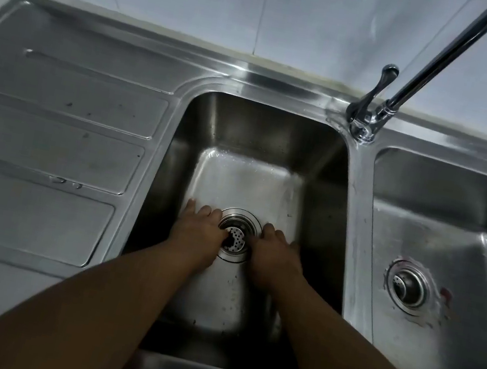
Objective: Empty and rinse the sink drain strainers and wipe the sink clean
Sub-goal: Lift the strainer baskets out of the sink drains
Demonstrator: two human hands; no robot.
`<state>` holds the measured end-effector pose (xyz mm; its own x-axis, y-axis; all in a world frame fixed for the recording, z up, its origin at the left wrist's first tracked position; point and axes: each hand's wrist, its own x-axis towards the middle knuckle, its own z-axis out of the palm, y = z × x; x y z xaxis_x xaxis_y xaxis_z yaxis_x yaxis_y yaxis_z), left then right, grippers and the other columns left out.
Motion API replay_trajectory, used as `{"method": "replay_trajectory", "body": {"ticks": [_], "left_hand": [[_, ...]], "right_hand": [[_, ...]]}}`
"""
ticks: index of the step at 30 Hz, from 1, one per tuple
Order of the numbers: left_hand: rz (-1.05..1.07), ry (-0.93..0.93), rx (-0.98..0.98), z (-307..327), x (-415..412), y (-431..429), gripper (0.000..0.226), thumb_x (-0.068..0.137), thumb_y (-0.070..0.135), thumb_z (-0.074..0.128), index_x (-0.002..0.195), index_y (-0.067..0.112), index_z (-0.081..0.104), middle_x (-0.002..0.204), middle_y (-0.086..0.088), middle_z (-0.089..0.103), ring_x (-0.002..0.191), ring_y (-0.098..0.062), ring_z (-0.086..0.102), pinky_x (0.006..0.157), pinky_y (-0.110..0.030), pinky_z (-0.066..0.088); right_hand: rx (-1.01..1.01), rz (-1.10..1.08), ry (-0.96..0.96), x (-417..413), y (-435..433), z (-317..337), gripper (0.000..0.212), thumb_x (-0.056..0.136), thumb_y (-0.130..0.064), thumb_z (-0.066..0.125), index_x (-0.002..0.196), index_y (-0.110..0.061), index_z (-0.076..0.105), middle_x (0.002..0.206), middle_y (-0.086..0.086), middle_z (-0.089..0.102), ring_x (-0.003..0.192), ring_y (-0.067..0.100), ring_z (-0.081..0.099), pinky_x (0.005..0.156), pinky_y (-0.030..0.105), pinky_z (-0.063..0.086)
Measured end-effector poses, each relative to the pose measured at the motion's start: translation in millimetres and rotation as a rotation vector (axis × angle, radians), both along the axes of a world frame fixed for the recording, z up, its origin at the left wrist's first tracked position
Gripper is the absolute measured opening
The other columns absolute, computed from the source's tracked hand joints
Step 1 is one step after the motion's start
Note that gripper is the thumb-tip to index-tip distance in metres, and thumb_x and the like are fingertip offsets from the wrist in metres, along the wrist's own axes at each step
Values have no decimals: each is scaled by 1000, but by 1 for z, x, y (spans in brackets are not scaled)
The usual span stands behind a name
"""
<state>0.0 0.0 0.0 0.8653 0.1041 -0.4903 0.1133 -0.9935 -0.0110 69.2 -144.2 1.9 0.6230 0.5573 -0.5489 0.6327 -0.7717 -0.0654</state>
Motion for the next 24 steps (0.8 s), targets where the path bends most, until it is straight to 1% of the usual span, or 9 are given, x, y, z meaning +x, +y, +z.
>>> {"method": "replay_trajectory", "body": {"ticks": [3,5,9,13,17,20,24], "left_hand": [[-25,41,30,-3,-2,3,44,95,32,49,139,36,52,148,-9,33,141,-31,26,120,-59,8],[-18,45,22,-6,-3,5,45,94,35,48,139,38,51,148,-9,33,141,-29,26,120,-57,11],[-20,40,18,-8,-2,6,45,96,40,44,141,41,47,146,-7,34,139,-28,28,117,-52,16],[-24,26,16,-6,-3,5,42,97,40,41,137,38,51,141,-6,38,134,-27,31,110,-47,22],[-36,-9,16,-6,-4,6,41,96,41,42,135,36,51,137,-6,42,131,-27,35,108,-49,22],[-37,-23,0,-3,-4,8,38,95,36,44,133,34,51,134,-6,44,129,-27,38,107,-49,23],[-53,-91,-34,2,-1,10,29,96,29,46,123,27,58,126,-3,52,121,-26,47,101,-45,28]], "right_hand": [[-67,29,3,1,2,-2,49,94,-25,48,143,-29,49,156,14,27,142,32,30,113,60,23],[-87,42,-6,1,4,-2,47,93,-26,49,140,-27,52,154,15,30,140,32,31,112,62,22],[-91,61,-21,1,6,-1,44,91,-26,51,135,-27,55,143,13,38,135,31,36,110,61,23],[-65,76,-14,1,6,-2,45,92,-25,49,137,-28,52,143,13,39,135,32,37,112,62,19],[-16,77,-22,2,5,-2,45,93,-26,48,137,-29,51,138,12,43,131,32,41,112,61,21],[22,58,-12,2,5,-1,43,92,-28,48,135,-28,53,135,12,46,128,33,43,110,58,24],[69,20,-12,0,3,0,39,91,-33,49,128,-24,57,129,10,50,123,31,48,105,52,30]]}}
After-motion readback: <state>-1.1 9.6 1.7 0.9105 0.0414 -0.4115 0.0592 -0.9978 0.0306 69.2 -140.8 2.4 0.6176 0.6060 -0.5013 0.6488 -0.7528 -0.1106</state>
